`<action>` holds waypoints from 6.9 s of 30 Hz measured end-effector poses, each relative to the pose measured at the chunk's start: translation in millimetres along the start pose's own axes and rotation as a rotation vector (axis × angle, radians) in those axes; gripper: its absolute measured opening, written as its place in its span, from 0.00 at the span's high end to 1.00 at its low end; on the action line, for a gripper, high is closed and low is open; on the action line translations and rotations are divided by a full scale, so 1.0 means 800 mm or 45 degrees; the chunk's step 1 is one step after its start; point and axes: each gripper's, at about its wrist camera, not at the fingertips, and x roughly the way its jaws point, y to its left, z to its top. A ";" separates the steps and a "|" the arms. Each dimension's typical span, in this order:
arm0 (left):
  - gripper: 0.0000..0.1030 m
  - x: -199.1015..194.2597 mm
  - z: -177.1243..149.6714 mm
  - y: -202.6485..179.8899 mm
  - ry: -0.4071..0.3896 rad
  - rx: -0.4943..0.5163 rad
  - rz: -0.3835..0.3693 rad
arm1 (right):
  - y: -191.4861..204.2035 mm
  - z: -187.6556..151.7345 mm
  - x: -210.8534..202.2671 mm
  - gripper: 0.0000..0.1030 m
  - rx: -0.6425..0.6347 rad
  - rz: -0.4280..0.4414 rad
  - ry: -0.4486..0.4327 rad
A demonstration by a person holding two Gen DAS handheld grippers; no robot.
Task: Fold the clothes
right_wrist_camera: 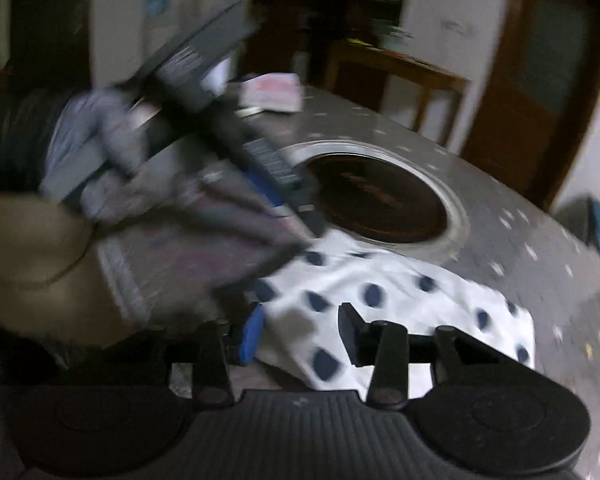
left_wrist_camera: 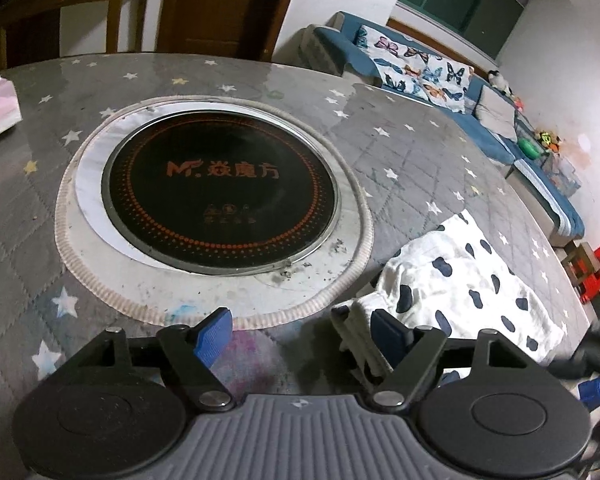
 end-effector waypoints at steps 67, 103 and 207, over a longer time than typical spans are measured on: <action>0.85 0.010 -0.011 -0.072 -0.094 0.210 -0.033 | -0.263 -0.082 0.079 0.90 0.697 -0.364 0.041; 0.66 0.008 -0.050 -0.114 -0.016 0.391 -0.154 | -0.173 -0.125 -0.046 0.76 0.554 -0.432 0.083; 0.47 -0.008 -0.021 -0.079 -0.083 0.330 -0.141 | -0.151 -0.084 -0.008 0.60 0.597 -0.357 -0.043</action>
